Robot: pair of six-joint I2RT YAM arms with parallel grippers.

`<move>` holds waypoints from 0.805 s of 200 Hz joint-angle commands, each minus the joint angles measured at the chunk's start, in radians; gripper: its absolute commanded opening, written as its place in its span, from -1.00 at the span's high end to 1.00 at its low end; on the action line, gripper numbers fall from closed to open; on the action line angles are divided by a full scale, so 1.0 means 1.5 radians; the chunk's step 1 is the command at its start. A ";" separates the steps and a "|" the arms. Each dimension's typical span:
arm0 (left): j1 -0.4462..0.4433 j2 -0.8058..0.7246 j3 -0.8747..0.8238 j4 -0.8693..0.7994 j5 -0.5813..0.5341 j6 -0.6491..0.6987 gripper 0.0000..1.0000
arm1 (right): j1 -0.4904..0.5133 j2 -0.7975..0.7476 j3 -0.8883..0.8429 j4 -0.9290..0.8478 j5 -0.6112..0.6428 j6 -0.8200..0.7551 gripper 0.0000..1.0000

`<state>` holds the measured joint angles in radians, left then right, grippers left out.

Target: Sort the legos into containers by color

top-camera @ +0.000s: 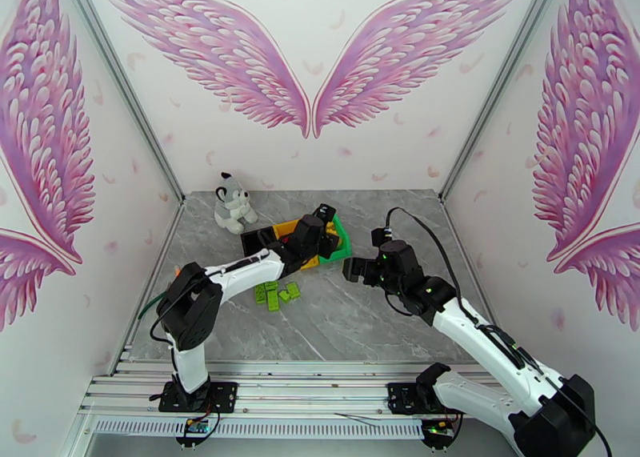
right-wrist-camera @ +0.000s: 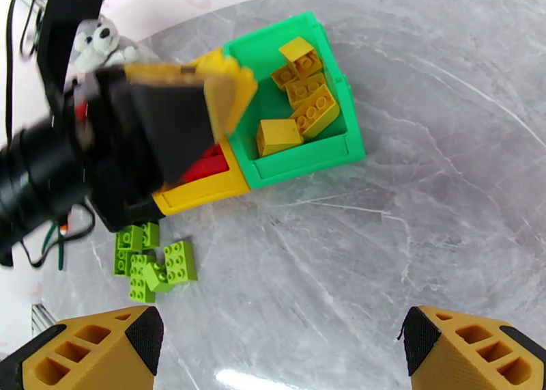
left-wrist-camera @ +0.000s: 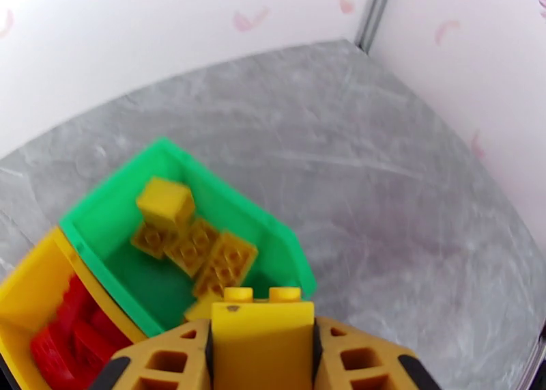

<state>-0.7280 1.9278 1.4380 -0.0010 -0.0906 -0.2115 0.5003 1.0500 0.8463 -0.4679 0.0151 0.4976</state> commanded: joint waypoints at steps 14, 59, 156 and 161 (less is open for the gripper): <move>0.005 0.059 0.080 -0.068 0.012 0.003 -0.22 | -0.006 -0.011 -0.005 -0.004 -0.002 0.004 -0.98; -0.007 -0.046 -0.019 -0.032 -0.044 -0.029 -0.65 | -0.007 -0.010 -0.007 -0.001 -0.005 0.003 -0.98; -0.121 -0.576 -0.394 -0.206 -0.239 -0.163 -0.98 | 0.026 0.081 0.010 0.047 -0.105 -0.019 -0.90; -0.120 -0.600 -0.401 -0.231 -0.248 -0.166 -0.98 | 0.034 0.090 0.013 0.048 -0.103 -0.019 -0.89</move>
<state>-0.9134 1.1648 0.9092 -0.1532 -0.3626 -0.3943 0.5102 1.1381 0.8436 -0.4274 -0.0902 0.4919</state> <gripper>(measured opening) 0.988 0.952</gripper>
